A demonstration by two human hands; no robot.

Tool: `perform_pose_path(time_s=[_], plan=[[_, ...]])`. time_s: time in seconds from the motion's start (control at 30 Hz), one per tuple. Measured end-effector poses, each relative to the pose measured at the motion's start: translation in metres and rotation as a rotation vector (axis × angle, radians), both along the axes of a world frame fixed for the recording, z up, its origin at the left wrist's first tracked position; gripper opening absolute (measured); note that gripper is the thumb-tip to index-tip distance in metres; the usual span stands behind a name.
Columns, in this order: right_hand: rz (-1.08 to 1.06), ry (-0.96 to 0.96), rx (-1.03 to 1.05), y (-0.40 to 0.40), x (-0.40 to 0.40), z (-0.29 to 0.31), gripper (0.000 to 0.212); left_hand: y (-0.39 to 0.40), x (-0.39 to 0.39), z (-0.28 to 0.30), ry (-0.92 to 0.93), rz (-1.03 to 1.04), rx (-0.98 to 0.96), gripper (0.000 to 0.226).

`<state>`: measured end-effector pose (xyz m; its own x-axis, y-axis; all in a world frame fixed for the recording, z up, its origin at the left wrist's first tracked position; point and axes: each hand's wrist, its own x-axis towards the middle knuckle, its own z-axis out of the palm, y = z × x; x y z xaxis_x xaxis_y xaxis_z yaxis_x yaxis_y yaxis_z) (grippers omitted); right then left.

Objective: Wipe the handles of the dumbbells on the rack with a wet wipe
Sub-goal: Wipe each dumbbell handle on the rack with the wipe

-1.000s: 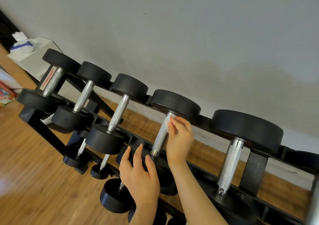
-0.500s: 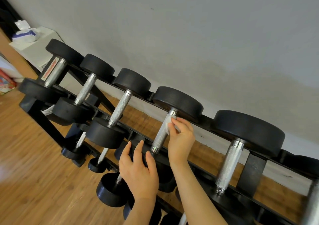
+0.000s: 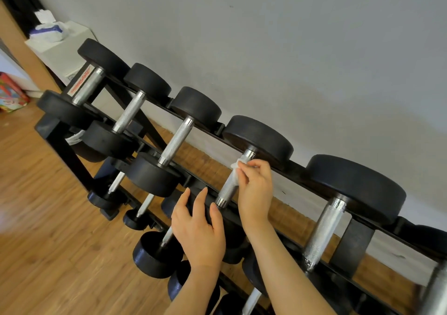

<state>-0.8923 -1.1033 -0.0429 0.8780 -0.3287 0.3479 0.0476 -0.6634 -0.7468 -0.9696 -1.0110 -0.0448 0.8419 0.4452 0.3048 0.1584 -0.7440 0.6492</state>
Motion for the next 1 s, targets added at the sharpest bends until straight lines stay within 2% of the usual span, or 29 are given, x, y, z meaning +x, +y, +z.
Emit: perform_pose_path(time_s=[0.13,0.27,0.37,0.43,0.5,0.53,0.63,0.8,1.0], plan=[[0.126,0.021,-0.18,0.001,-0.008,0.0,0.018,-0.001,-0.001,0.001,-0.006,-0.006,-0.021,0.045],[0.237,0.077,-0.129,-0.025,0.01,-0.002,0.018,-0.001,-0.002,0.001,-0.022,0.001,-0.025,0.044],[0.319,0.04,-0.268,-0.037,0.014,-0.004,0.032,-0.001,-0.002,0.002,-0.021,0.001,-0.03,0.044],[0.481,0.052,-0.379,-0.04,0.007,0.001,0.028,-0.001,-0.003,0.001,-0.02,0.0,-0.035,0.043],[0.613,-0.092,-0.609,-0.043,0.004,0.006,0.043,0.0,-0.003,0.0,-0.014,-0.001,-0.038,0.043],[0.637,-0.154,-0.648,-0.046,0.009,0.007,0.049,0.0,-0.003,0.0,-0.012,0.002,-0.037,0.043],[0.519,-0.17,-0.563,-0.048,0.024,0.013,0.044,-0.001,-0.003,-0.001,-0.001,0.019,-0.027,0.043],[0.756,-0.129,-0.673,-0.041,0.013,0.005,0.046,-0.002,-0.003,-0.004,-0.022,0.031,-0.012,0.041],[0.664,-0.148,-0.688,-0.044,0.023,0.012,0.046,-0.002,-0.002,-0.005,-0.028,0.038,-0.003,0.041]])
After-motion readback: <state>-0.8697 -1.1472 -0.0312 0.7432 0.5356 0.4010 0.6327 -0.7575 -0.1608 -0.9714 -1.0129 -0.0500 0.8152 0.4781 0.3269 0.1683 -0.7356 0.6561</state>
